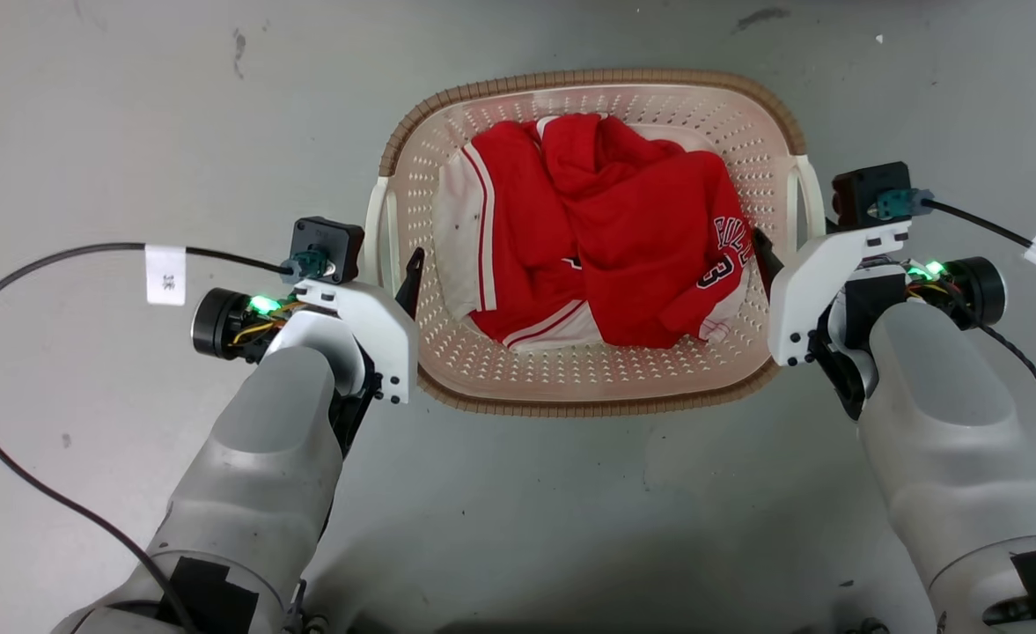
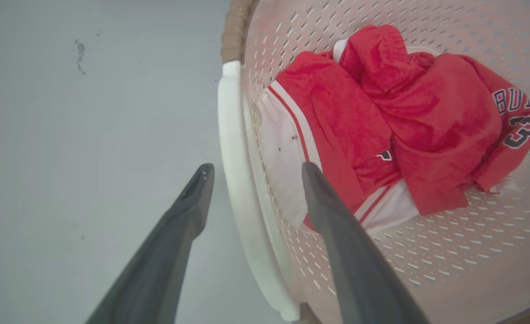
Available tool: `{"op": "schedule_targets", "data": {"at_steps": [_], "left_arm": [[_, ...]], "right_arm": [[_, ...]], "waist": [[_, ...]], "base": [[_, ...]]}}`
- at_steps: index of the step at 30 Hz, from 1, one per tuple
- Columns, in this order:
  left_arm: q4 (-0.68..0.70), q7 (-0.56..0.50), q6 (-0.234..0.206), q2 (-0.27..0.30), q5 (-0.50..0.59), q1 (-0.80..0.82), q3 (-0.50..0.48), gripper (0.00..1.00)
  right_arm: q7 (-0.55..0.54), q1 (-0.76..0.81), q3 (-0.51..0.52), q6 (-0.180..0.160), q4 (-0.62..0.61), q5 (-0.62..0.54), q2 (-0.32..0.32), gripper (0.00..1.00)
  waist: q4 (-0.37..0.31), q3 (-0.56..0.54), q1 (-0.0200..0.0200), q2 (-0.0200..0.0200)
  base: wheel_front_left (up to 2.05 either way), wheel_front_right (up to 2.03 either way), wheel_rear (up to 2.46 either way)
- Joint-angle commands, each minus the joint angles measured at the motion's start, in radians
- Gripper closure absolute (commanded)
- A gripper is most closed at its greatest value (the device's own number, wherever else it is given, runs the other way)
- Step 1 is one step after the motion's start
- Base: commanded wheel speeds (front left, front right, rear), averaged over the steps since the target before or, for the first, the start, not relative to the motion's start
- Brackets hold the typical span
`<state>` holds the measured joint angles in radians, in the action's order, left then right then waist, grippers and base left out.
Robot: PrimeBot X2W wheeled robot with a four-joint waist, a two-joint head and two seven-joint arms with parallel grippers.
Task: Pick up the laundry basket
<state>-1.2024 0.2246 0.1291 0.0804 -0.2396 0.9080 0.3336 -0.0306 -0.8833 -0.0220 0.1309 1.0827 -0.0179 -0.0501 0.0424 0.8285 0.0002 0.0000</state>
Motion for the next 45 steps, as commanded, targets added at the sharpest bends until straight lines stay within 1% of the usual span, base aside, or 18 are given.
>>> {"op": "schedule_targets", "data": {"at_steps": [1,6,13,20,26,27,28,29,39,45], "left_arm": [[-0.005,-0.005,0.0,0.002,-0.008,0.011,0.009,0.0],[-0.002,-0.065,0.0,0.007,-0.081,0.038,0.092,0.0],[0.038,-0.143,0.001,0.037,-0.193,0.058,0.212,0.0],[0.061,-0.161,0.001,0.067,-0.286,0.064,0.308,0.0],[0.061,-0.159,0.001,0.078,-0.35,0.071,0.37,0.0],[0.062,-0.161,0.001,0.079,-0.36,0.073,0.379,0.17],[0.063,-0.162,0.001,0.08,-0.37,0.074,0.389,0.89],[0.066,-0.162,0.001,0.082,-0.38,0.075,0.4,1.0],[0.087,-0.182,0.001,0.099,-0.471,0.076,0.513,1.0],[0.102,-0.226,0.001,0.113,-0.537,0.05,0.582,1.0]], "right_arm": [[-0.003,-0.016,0.002,0.0,0.007,-0.004,0.0,0.0],[-0.018,-0.052,0.017,0.0,0.04,-0.032,0.0,0.0],[-0.036,-0.095,0.029,0.0,0.076,-0.05,0.0,0.0],[-0.048,-0.121,0.038,0.0,0.108,-0.06,0.0,0.0],[-0.047,-0.132,0.047,0.0,0.124,-0.074,0.0,0.0],[-0.046,-0.132,0.046,0.0,0.126,-0.073,0.0,0.0],[-0.049,-0.132,0.046,0.0,0.13,-0.074,0.0,0.45],[-0.052,-0.131,0.045,0.0,0.133,-0.072,0.0,1.0],[-0.067,-0.124,0.021,0.0,0.156,-0.06,-0.001,1.0],[-0.091,-0.107,0.022,0.0,0.171,-0.055,-0.001,1.0]], "waist": [[0.001,0.007,-0.0002,0.0],[0.003,0.032,-0.0002,0.0],[0.008,0.061,-0.0002,0.0],[0.012,0.076,-0.0002,0.0],[0.017,0.079,-0.0002,0.0],[0.018,0.08,-0.0002,0.0],[0.018,0.079,-0.0002,0.0],[0.018,0.079,-0.0002,0.0],[0.021,0.061,-0.0002,0.0],[0.016,0.007,-0.0002,0.0]], "base": [[0.0,0.0,0.0],[0.0,0.0,0.0],[0.0,0.0,0.0],[0.0,0.0,0.0],[0.0,0.0,0.0],[0.0,0.0,0.0],[0.0,0.0,0.0],[0.0,0.0,0.0],[0.0,0.0,0.0],[0.0,0.0,0.0]]}}
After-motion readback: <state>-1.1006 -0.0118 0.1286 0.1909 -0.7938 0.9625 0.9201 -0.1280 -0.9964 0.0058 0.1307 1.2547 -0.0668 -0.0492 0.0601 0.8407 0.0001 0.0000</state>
